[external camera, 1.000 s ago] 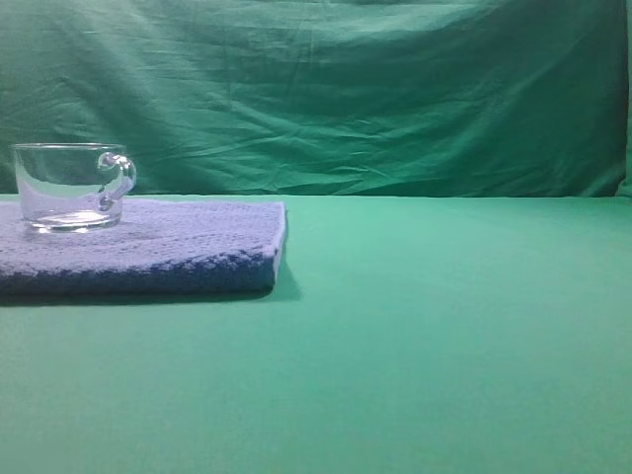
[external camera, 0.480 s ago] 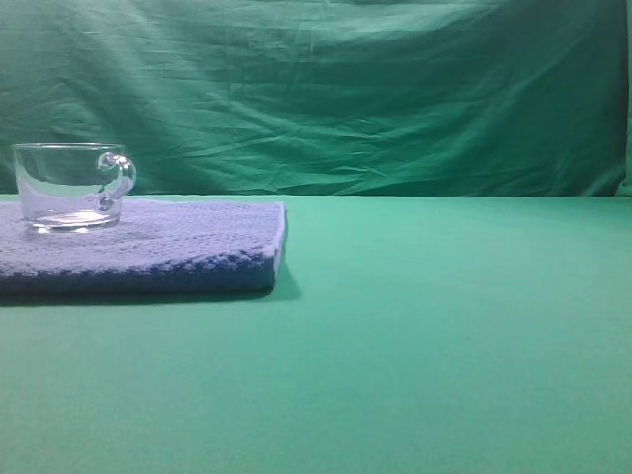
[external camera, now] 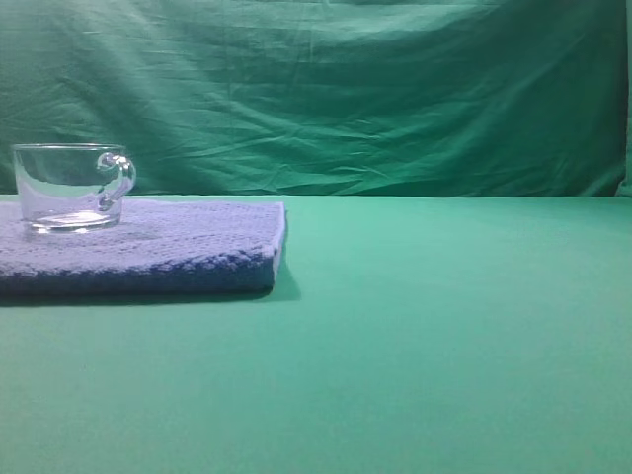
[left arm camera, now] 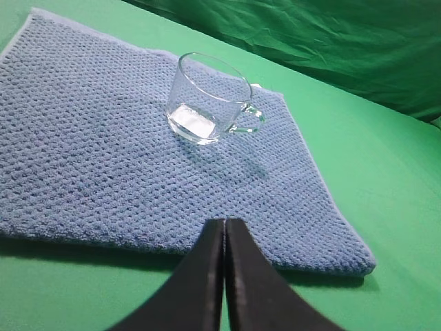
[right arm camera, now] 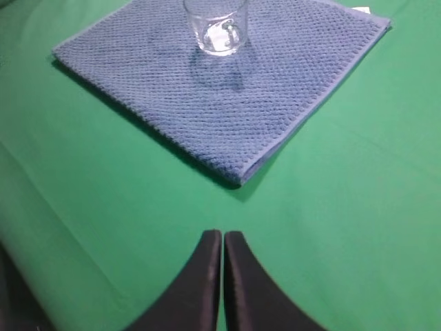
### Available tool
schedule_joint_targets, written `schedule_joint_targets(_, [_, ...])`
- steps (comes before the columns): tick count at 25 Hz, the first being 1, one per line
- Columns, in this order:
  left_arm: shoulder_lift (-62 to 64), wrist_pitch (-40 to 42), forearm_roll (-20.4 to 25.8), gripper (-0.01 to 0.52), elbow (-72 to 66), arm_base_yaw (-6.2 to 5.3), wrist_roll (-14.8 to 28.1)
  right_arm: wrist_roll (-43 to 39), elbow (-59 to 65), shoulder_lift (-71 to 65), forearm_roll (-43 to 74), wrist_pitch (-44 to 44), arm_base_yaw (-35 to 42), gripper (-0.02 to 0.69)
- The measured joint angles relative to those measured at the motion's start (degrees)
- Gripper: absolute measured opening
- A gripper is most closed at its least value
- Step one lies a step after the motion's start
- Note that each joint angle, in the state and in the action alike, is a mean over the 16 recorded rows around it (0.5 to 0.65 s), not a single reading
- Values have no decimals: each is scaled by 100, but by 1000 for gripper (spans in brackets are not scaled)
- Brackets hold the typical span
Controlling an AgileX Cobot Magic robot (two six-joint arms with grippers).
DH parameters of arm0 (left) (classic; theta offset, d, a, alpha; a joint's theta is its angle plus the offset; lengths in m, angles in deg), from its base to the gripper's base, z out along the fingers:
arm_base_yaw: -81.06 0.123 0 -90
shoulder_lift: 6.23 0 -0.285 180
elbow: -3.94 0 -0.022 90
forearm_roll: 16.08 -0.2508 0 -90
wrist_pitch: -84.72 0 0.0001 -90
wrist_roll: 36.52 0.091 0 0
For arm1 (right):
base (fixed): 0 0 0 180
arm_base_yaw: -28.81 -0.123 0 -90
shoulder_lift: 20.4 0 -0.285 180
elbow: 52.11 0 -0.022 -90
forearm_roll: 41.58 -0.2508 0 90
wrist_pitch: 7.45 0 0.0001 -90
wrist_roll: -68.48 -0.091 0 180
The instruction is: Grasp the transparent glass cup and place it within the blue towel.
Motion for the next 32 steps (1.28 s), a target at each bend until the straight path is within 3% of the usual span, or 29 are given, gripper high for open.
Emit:
schedule_joint_targets(7, [0,0,0,0,0,0,0,-315,442,897,487,-332,782,0])
schedule_joint_targets(20, [0,0,0,0,0,0,0,-502,2587,2734,621,-1224,3311,0])
schedule_joint_targets(32, [0,0,0,0,0,0,0,-464,3965,3588,597,-1542,3826,0])
